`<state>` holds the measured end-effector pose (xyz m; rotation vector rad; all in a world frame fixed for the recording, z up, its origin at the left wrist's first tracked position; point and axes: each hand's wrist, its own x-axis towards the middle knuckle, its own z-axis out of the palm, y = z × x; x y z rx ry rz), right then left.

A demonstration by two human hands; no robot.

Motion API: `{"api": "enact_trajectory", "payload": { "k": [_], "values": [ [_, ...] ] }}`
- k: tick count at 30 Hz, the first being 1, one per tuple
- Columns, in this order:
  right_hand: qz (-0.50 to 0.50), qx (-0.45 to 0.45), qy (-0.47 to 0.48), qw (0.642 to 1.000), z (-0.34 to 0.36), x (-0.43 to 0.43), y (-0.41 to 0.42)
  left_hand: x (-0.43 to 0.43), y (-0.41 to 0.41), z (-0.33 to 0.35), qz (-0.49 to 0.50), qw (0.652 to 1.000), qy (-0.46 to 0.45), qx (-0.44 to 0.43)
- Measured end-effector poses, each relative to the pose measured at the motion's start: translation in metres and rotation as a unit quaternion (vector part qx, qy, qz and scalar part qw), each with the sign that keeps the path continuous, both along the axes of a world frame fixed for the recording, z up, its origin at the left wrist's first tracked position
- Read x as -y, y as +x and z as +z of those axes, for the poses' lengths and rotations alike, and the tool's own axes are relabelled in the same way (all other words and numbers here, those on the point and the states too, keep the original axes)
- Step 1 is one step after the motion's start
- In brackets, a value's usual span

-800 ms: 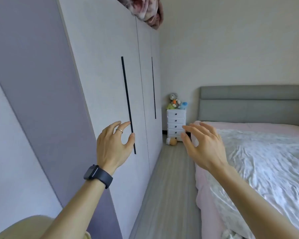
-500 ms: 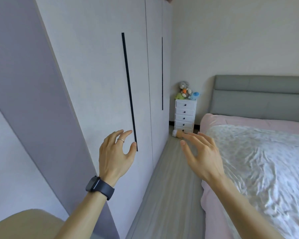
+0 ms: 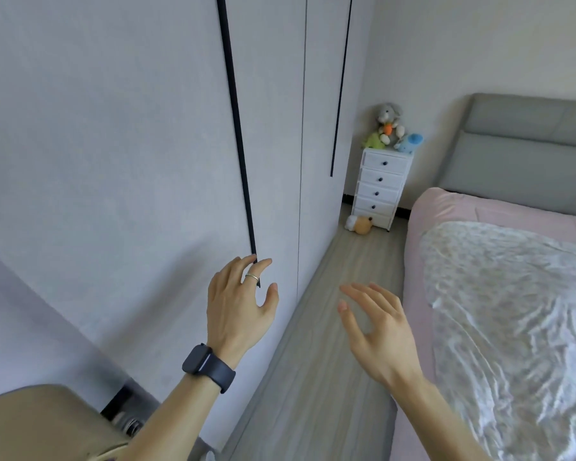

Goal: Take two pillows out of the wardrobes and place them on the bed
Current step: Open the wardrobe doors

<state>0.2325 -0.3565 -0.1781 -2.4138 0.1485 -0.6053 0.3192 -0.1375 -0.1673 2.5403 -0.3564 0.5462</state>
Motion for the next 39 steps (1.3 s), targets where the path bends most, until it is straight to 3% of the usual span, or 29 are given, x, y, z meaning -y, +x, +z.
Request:
{"api": "enact_trajectory", "payload": {
  "k": [8, 17, 24, 31, 35, 39],
  "values": [
    [0.093, -0.026, 0.013, 0.995, -0.036, 0.050, 0.125, 0.036, 0.077, -0.038, 0.068, 0.997, 0.038, -0.006],
    [0.287, 0.013, 0.037, 0.957, 0.009, 0.055, 0.267, 0.074, 0.132, 0.008, 0.222, 0.972, -0.025, 0.071],
    [0.374, 0.174, 0.047, 0.910, 0.076, 0.015, 0.356, 0.065, 0.171, 0.081, 0.323, 0.900, 0.009, 0.291],
    [0.351, 0.371, -0.001, 0.860, 0.132, -0.028, 0.424, 0.062, 0.225, 0.130, 0.387, 0.848, 0.029, 0.361],
    [0.323, 0.425, -0.026, 0.845, 0.155, -0.049, 0.462, 0.066, 0.255, 0.143, 0.435, 0.820, 0.065, 0.368],
    [0.335, 0.485, -0.051, 0.806, 0.163, -0.066, 0.502, 0.067, 0.273, 0.143, 0.478, 0.792, 0.103, 0.366]
  ]
}}
